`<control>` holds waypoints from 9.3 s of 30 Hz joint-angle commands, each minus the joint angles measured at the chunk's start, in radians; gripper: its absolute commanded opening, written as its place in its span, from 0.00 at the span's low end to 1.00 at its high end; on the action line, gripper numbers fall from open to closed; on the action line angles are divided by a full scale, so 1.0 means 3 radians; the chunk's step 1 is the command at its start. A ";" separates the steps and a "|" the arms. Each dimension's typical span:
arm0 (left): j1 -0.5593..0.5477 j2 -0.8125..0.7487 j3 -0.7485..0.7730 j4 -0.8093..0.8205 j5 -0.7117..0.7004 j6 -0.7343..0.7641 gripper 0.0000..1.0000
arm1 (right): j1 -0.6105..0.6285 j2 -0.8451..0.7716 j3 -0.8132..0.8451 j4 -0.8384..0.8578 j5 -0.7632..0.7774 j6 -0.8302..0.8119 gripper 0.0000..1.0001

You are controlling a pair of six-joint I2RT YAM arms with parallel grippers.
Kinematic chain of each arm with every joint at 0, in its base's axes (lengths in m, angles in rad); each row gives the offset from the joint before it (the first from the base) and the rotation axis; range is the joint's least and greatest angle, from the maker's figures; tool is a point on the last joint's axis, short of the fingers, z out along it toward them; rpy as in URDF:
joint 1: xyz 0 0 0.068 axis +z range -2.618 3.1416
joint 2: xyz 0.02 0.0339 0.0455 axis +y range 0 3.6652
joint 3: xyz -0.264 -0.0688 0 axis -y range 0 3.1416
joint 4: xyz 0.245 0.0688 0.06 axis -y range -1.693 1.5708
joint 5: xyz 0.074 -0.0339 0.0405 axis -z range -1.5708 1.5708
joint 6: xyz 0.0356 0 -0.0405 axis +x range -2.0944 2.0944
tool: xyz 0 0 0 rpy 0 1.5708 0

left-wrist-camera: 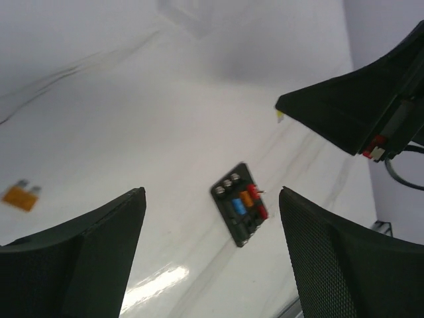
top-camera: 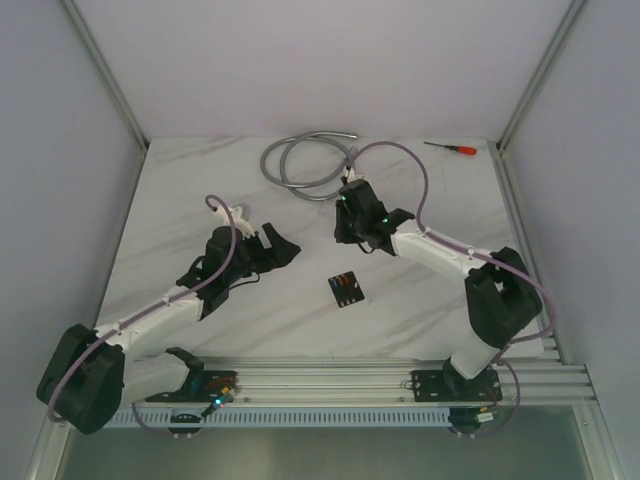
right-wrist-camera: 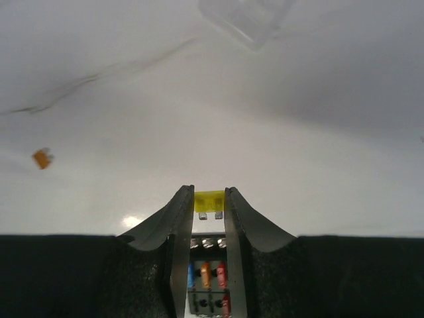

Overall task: Snap on the fuse box
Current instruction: Pick up the fuse from the center of the board, then install the fuse at the fuse box base.

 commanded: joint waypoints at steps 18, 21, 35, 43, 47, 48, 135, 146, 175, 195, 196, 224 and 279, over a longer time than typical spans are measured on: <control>-0.0830 0.0663 0.0351 0.1144 -0.0620 -0.0044 0.47 | 0.0190 -0.0774 -0.0546 0.0800 -0.0320 0.0841 0.24; -0.0848 0.0712 0.0392 0.1210 -0.0616 -0.0033 0.45 | 0.0199 -0.0772 -0.0548 0.0819 -0.0347 0.0861 0.24; -0.0852 0.0821 0.0477 0.1355 -0.0673 -0.0004 0.22 | 0.0235 -0.0845 -0.0694 0.0957 -0.0437 0.1013 0.24; -0.0861 0.0818 0.0461 0.1390 -0.0661 0.0004 0.06 | 0.0246 -0.0929 -0.0828 0.1056 -0.0486 0.1112 0.25; -0.0873 0.0809 0.0462 0.1385 -0.0623 0.0025 0.00 | 0.0246 -0.0978 -0.0889 0.1111 -0.0487 0.1139 0.27; -0.0874 0.0802 0.0456 0.1380 -0.0612 0.0045 0.00 | 0.0246 -0.1002 -0.0908 0.1134 -0.0484 0.1137 0.28; -0.0650 -0.0332 0.0084 -0.0210 -0.0679 0.0451 0.90 | 0.0373 -0.2165 -0.1675 0.0372 -0.0230 -0.0858 0.00; -0.0388 -0.0250 0.0008 -0.0386 -0.0709 0.0156 0.98 | 0.0786 -0.1646 -0.1697 0.0634 0.0480 -0.0741 0.00; -0.0077 -0.0080 -0.0074 -0.0433 -0.0461 -0.0068 1.00 | 0.1112 -0.0811 -0.1634 0.0783 0.0795 -0.0451 0.00; -0.0067 -0.0103 -0.0089 -0.0433 -0.0459 -0.0097 1.00 | 0.1136 -0.1000 -0.1701 0.0839 0.0942 -0.0394 0.00; -0.0061 -0.0102 -0.0086 -0.0440 -0.0459 -0.0094 1.00 | 0.1139 -0.0989 -0.1701 0.0840 0.0948 -0.0394 0.00; -0.0056 -0.0112 -0.0093 -0.0441 -0.0444 -0.0097 1.00 | 0.1146 -0.0818 -0.1713 0.0873 0.0860 -0.0462 0.00; -0.0048 -0.0115 -0.0094 -0.0441 -0.0435 -0.0104 1.00 | 0.1143 -0.0860 -0.1683 0.0841 0.0852 -0.0492 0.33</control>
